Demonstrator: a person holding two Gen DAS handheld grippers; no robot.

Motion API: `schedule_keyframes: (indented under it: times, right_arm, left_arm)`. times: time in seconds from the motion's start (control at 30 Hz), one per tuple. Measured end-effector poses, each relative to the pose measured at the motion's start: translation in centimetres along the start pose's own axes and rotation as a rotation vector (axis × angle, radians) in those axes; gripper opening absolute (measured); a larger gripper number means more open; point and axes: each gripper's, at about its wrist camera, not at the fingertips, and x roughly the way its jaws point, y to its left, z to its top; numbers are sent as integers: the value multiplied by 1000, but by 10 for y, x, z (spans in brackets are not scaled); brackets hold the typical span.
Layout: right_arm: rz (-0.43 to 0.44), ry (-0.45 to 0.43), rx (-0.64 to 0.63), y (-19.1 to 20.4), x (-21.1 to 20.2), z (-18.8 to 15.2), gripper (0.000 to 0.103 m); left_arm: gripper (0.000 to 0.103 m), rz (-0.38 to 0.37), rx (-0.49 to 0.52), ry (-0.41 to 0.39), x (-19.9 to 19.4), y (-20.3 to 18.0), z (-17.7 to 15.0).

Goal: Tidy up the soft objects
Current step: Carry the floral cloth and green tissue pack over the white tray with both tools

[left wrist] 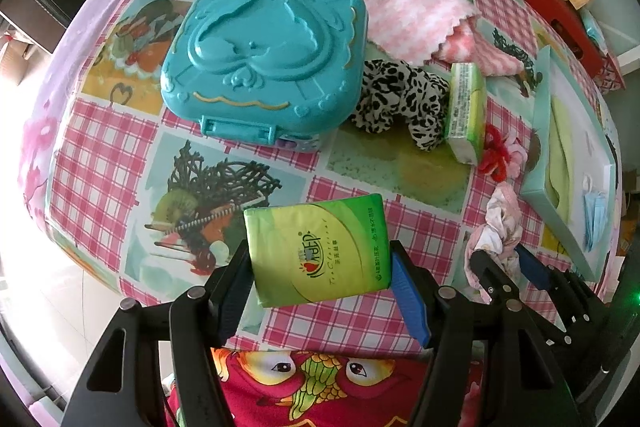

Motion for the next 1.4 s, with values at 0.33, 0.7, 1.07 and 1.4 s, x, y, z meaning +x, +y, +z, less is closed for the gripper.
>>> schedule_keyframes:
  times: [0.33, 0.7, 1.07, 1.4]
  right_arm:
    - [26, -5, -19, 9, -3, -3, 21]
    - [79, -53, 13, -3, -24, -6, 16]
    - [179, -209, 116, -38, -77, -7, 16]
    - [164, -285, 215, -73, -101, 6, 16]
  left_arm:
    - [66, 6, 6, -1, 3, -2, -1]
    - [66, 6, 23, -17, -6, -10, 1]
    - [66, -47, 65, -115, -47, -34, 10]
    - [66, -94, 163, -189, -70, -78, 19]
